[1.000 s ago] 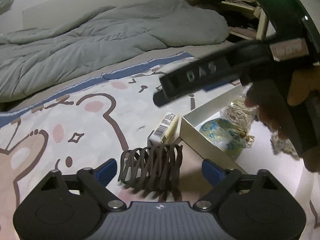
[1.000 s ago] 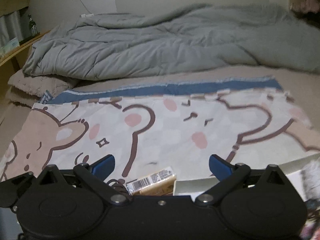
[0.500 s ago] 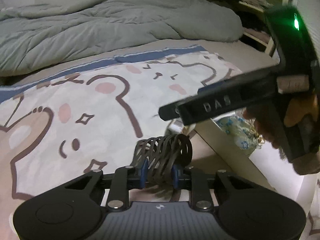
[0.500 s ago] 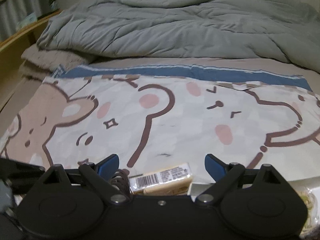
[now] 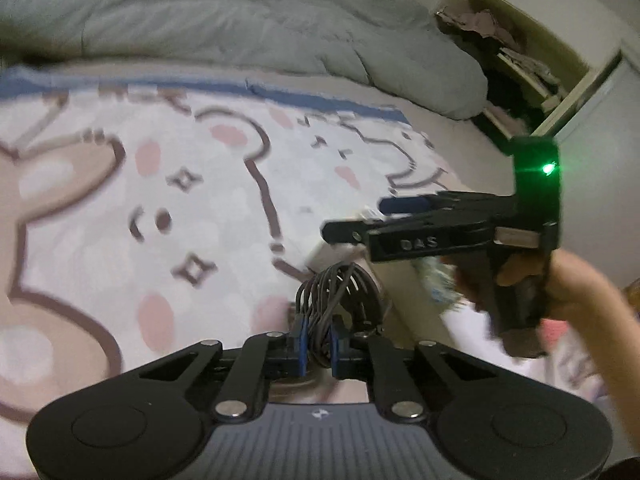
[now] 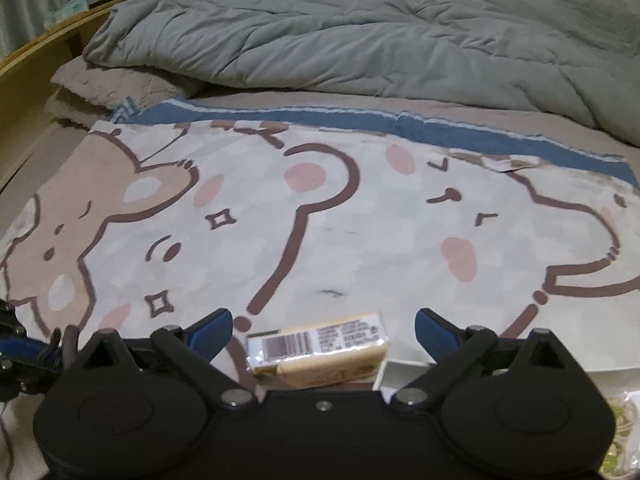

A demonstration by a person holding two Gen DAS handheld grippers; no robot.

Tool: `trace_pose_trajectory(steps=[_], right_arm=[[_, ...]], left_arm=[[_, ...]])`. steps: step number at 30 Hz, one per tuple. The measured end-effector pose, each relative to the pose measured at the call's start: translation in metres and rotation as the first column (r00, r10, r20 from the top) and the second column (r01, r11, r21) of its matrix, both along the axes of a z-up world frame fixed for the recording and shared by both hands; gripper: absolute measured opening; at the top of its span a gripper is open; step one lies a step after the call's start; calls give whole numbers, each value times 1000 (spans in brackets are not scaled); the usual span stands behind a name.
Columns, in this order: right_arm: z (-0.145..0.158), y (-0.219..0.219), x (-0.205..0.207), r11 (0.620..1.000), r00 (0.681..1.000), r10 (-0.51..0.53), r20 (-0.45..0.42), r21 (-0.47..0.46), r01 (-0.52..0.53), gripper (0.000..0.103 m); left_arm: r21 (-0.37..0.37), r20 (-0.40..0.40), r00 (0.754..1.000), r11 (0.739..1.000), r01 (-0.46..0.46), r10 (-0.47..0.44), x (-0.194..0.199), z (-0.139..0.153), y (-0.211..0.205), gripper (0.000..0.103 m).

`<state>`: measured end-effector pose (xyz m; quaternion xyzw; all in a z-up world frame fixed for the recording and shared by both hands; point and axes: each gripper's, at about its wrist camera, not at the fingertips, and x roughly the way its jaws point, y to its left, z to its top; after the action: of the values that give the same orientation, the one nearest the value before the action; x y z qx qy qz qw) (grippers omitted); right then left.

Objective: Organize objects
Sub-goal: 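Grasp dark coiled hair clip with left tool while right tool grasps boxed bar, then lift hair clip with left tool while right tool lifts boxed bar toward box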

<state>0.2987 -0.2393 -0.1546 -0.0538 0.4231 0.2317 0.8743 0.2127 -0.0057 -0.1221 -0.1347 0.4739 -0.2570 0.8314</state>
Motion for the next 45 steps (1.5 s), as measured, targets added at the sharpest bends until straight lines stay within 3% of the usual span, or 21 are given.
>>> trace_pose_trajectory(steps=[3, 7, 10, 12, 14, 16, 19, 24, 30, 41, 45], right_arm=[[-4, 2, 0, 1000, 1000, 4, -4, -25, -4, 99], [-10, 7, -4, 996, 999, 35, 6, -78, -34, 97], [-11, 13, -5, 991, 998, 65, 16, -114, -63, 87], [-11, 16, -5, 990, 997, 78, 20, -123, -75, 77], [-10, 19, -6, 988, 996, 81, 21, -132, -78, 76], [-9, 20, -7, 986, 995, 91, 30, -141, -86, 75], [-7, 20, -7, 987, 996, 81, 30, -142, -76, 75], [-6, 18, -6, 988, 997, 66, 35, -143, -60, 75], [-3, 16, -6, 990, 998, 46, 30, -138, -42, 75], [1, 22, -9, 989, 997, 65, 28, -137, -61, 75], [2, 22, -11, 988, 998, 65, 25, -141, -61, 75]], left_arm=[[-3, -63, 998, 1000, -7, 7, 2, -7, 8, 11], [16, -110, 990, 996, -86, 87, 7, -18, 27, 12], [56, -113, 980, 986, -159, 164, 9, -24, 40, 22], [131, -98, 975, 973, -188, 202, 10, -26, 42, 24], [199, -84, 966, 954, -223, 243, 11, -28, 46, 34], [255, -71, 953, 929, -268, 295, 12, -28, 51, 58], [241, -51, 938, 916, -321, 342, 10, -22, 59, 67], [198, -51, 925, 911, -361, 377, 4, -10, 51, 69], [171, -62, 926, 918, -357, 372, 5, -10, 27, 70], [237, -80, 924, 908, -346, 373, 15, -28, -4, 72], [231, -73, 922, 906, -355, 380, 18, -29, -2, 56]])
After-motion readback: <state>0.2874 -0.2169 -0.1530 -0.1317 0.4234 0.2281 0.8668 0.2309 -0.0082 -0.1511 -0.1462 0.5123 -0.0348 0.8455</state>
